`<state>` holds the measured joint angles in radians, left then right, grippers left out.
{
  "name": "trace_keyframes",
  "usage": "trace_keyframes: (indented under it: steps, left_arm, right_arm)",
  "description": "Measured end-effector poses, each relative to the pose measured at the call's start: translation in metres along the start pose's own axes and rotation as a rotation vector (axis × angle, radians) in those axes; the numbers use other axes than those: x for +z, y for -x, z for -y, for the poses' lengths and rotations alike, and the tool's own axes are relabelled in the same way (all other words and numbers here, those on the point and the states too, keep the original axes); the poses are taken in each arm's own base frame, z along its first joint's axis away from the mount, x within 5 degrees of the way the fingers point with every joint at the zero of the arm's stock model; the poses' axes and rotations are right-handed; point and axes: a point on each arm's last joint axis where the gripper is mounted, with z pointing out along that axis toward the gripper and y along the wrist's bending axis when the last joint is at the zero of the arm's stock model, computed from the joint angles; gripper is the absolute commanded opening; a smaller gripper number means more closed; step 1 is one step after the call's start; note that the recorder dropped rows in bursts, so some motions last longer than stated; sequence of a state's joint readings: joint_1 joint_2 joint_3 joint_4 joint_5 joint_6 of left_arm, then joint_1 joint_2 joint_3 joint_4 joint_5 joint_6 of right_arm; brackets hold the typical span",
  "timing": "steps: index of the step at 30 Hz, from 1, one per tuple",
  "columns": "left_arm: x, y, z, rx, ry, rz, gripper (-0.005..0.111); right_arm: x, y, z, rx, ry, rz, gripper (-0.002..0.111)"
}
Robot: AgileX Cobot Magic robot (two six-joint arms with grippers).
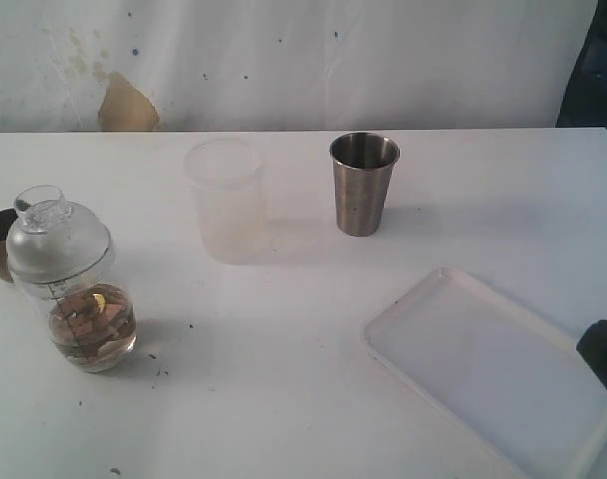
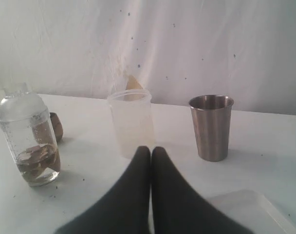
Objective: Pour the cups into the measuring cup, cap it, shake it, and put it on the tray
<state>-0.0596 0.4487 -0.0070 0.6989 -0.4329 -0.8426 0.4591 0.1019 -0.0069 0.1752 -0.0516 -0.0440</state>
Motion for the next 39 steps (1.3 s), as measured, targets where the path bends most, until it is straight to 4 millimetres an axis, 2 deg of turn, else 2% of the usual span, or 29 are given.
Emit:
trace_keyframes:
  steps: [1,2,3,5,10,14,17,21,30,39]
  left_arm:
    - [0.002,-0.002,-0.001,-0.004,0.002,-0.025,0.031]
    - [0.006,-0.007,-0.003,-0.016,0.007,-0.075,0.043]
    - [0.009,-0.010,-0.004,-0.026,0.011,-0.104,0.071]
    - [0.016,-0.017,-0.005,-0.042,0.003,-0.170,0.081]
    - [0.032,-0.026,-0.001,0.056,-0.114,-0.205,0.078]
    - [0.048,-0.034,-0.010,0.052,-0.084,-0.198,0.079]
    - [0.058,-0.044,-0.014,0.068,-0.091,-0.208,0.092]
    - [0.066,-0.058,-0.020,0.044,-0.078,-0.281,0.106]
    - [0.102,-0.067,-0.032,0.018,-0.068,-0.334,0.105]
    - [0.125,-0.082,-0.039,0.030,-0.107,-0.298,0.105]
  right_arm:
    - [-0.001,-0.001,0.000,0.000,0.003,-0.011,0.000]
    - [-0.002,-0.004,0.000,0.000,0.006,-0.027,0.000]
    - [-0.003,-0.003,0.000,0.000,0.006,-0.021,0.000]
    - [-0.003,-0.004,0.000,-0.002,0.007,-0.027,0.000]
    - [-0.003,-0.004,0.000,0.003,0.007,-0.028,0.000]
    - [-0.003,-0.004,0.000,0.003,0.007,-0.028,0.000]
    - [-0.003,-0.004,0.000,0.005,0.007,-0.028,0.000]
    - [-0.003,-0.003,0.000,0.005,0.006,-0.020,0.000]
    - [-0.003,-0.003,0.000,0.005,0.006,-0.020,0.000]
    - [-0.003,-0.002,0.000,0.005,0.006,-0.012,0.000]
